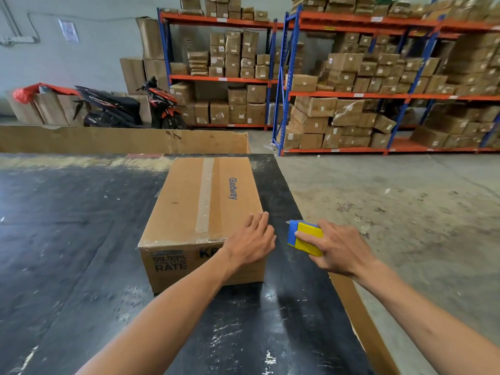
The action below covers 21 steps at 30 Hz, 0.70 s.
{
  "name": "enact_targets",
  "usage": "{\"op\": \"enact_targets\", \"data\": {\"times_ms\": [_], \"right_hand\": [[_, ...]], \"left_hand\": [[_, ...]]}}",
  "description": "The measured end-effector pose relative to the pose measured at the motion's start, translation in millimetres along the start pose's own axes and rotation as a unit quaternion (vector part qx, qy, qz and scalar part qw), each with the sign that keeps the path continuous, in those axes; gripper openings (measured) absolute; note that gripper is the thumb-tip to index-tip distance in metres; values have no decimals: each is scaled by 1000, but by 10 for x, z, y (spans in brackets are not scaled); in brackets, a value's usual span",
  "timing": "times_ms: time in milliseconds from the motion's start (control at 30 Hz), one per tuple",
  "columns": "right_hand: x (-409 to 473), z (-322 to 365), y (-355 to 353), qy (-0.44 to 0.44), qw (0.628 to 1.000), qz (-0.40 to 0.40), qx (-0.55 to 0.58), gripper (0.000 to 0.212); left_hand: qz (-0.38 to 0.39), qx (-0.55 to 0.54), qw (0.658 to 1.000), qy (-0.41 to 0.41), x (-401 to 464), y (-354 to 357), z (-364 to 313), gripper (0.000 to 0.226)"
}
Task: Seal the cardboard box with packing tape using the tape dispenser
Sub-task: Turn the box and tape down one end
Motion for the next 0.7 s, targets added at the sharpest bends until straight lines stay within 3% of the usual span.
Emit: {"op": "enact_targets", "data": {"times_ms": [167, 300, 400, 500, 533, 600, 700], "right_hand": [[13, 17, -87, 66, 997, -26, 42, 60], [63, -59, -160, 162, 980, -70, 90, 54], [157, -34, -204, 216, 962, -98, 136, 49], [341, 18, -196, 275, 932, -75, 223, 50], [390, 42, -186, 291, 918, -76, 260, 52], [448, 92, -173, 321, 882, -92, 333, 53], [478, 159, -229, 357, 822, -110, 431, 49]], "left_hand": [[-6, -36, 999, 1, -60, 30, 21, 39], [-90, -160, 982, 35, -448, -182, 151, 50], [-34, -232, 972, -29, -654, -406, 165, 77], [94, -221, 939, -248, -534, -373, 122, 101], [139, -218, 924, -283, -485, -329, 118, 105], [188, -202, 918, -284, -437, -280, 127, 101], [190, -194, 935, -227, -513, -298, 277, 93]]}}
Point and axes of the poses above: each hand's wrist, its own x-axis towards the middle knuckle, its own y-axis out of the palm, z = x × y, the point moved 2 cm from there along x, towards the middle knuckle, and after that the axes turned 2 degrees about -z, right-handed, at the moved point
